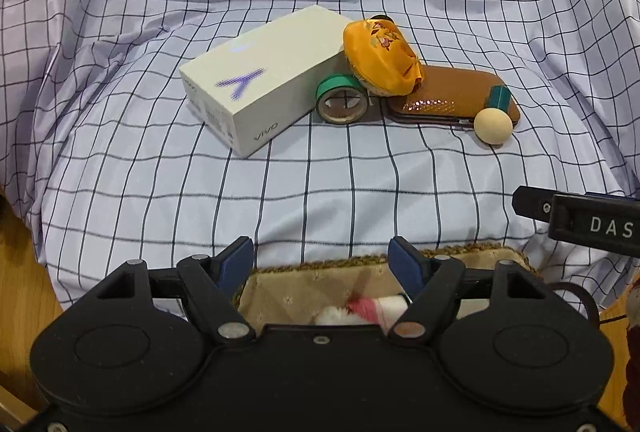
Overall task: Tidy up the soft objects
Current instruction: 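Withdraw both tools from the basket and move toward the cloth, then lower the left tool onto the orange pouch and close on it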
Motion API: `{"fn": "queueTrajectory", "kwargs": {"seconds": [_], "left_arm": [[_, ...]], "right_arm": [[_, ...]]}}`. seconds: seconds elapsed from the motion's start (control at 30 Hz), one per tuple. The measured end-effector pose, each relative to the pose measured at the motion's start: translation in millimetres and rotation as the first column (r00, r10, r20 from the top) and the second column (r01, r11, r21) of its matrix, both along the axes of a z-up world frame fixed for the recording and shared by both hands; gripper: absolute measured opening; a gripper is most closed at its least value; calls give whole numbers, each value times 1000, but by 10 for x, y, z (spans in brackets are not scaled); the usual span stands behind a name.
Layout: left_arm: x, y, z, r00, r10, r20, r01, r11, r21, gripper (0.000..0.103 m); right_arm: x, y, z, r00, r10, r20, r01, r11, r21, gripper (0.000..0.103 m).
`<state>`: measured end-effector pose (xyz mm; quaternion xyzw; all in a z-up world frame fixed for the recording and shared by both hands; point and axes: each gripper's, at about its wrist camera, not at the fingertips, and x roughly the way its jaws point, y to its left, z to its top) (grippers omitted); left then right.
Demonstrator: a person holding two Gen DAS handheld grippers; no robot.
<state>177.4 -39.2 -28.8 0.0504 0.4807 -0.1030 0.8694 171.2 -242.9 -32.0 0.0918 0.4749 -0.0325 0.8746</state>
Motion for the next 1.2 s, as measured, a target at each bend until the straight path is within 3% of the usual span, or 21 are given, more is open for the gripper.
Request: {"fn": "queueTrajectory", "kwargs": {"seconds": [0.63, 0.7, 1.2], "left_arm": [[603, -317, 34, 996, -38, 74, 38, 999, 6, 73], [668, -357, 61, 995, -41, 91, 41, 999, 1, 76], [1046, -630, 122, 987, -41, 153, 40, 999, 11, 78]], "right_arm": [[443, -150, -158, 999, -35, 14, 35, 999, -2, 85], [469, -165, -161, 999, -35, 18, 35, 999, 1, 85], [533, -303, -246, 998, -65, 15, 64, 998, 29, 85]]}}
